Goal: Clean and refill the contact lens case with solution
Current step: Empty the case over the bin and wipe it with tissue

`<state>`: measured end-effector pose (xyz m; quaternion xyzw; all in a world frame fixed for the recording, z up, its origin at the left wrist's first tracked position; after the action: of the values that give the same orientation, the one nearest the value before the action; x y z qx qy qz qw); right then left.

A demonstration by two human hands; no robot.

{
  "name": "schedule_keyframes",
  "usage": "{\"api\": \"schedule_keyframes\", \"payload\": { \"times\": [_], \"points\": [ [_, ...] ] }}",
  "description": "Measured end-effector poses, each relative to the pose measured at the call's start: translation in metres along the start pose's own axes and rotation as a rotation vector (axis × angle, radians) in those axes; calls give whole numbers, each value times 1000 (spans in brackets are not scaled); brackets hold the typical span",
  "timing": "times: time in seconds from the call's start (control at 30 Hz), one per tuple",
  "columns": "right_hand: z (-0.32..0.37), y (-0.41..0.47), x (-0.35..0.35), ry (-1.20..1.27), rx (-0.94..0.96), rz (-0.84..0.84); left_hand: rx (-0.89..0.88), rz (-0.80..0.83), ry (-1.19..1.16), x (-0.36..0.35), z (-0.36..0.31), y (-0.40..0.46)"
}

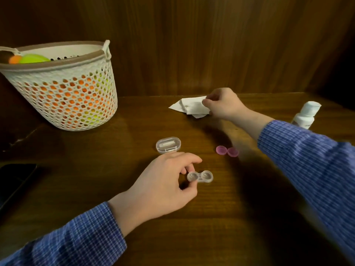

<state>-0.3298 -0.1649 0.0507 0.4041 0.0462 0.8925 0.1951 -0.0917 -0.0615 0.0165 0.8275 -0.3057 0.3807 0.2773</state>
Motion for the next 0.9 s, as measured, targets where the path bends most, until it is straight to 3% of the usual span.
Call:
{"api": "schedule_keyframes", "payload": {
  "times": [0.27, 0.43, 0.63, 0.77, 0.9],
  "points": [
    [-22, 52, -36, -282, -114, 100, -9, -39, 42, 1, 6, 2],
    [-21, 57, -33, -246, -66, -6, -7, -14, 38, -2, 8, 4],
    [5, 31, -6, 158, 41, -142, 14, -3, 28, -1, 7, 3],
    [29, -24, 8, 459, 49, 22, 26, 14, 16, -1, 6, 2],
    [26, -100, 10, 597, -62, 224, 35, 40, -10, -1, 4, 0]
  ]
}}
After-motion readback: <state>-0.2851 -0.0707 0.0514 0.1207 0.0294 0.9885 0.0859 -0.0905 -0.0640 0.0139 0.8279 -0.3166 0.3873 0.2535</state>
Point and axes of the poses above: each hand's wrist, its own y-axis towards the middle knuckle, its own x-axis out of the back of the hand, z = x × y, the point moved 8 cm from there along y, towards the middle knuckle, and after that the axes turned 7 degrees about x, right-handed, at the moved point
